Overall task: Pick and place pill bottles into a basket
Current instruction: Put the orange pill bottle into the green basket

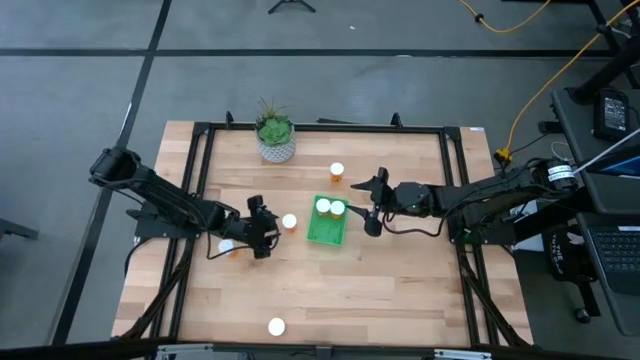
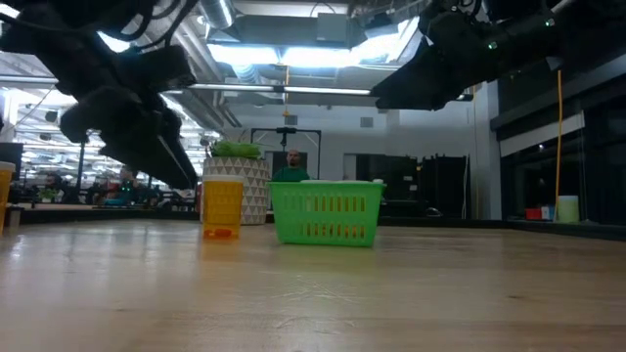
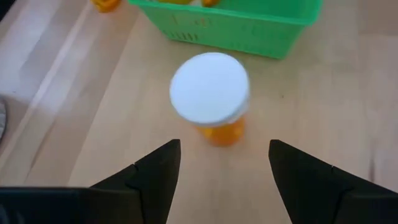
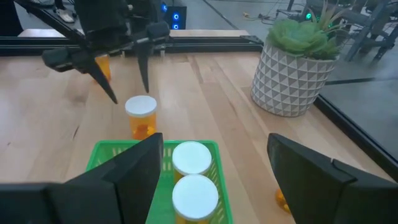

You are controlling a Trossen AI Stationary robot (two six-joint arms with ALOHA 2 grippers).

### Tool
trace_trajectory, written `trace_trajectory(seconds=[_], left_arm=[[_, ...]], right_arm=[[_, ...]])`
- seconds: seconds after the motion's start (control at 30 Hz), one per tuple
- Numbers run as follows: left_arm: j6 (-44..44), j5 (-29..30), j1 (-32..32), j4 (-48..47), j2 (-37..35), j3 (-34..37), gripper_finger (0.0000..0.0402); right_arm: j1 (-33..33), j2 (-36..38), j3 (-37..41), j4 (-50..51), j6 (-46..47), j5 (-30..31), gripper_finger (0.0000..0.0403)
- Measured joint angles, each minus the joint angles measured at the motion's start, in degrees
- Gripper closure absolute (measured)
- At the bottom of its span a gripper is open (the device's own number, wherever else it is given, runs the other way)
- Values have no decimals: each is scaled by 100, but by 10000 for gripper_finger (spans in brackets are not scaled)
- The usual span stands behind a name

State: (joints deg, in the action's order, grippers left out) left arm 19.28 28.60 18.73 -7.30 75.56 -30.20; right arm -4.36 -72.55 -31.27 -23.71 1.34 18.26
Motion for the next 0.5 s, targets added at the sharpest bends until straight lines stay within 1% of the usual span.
trace_trajectory(seconds=[0.2, 0.27, 0.43, 0.5], left_arm=[[-8, 21, -287, 71, 248, 2, 162], [-104, -17, -367, 248, 312, 2, 162], [-366, -576, -532, 699, 484, 2, 162], [-401, -622, -567, 783, 535, 2, 162]], right_arm=[[0, 0, 0, 0, -4, 5, 111], [0, 0, 0, 0, -5, 7, 111], [0, 0, 0, 29, -3, 7, 111], [0, 0, 0, 70, -1, 7, 111]])
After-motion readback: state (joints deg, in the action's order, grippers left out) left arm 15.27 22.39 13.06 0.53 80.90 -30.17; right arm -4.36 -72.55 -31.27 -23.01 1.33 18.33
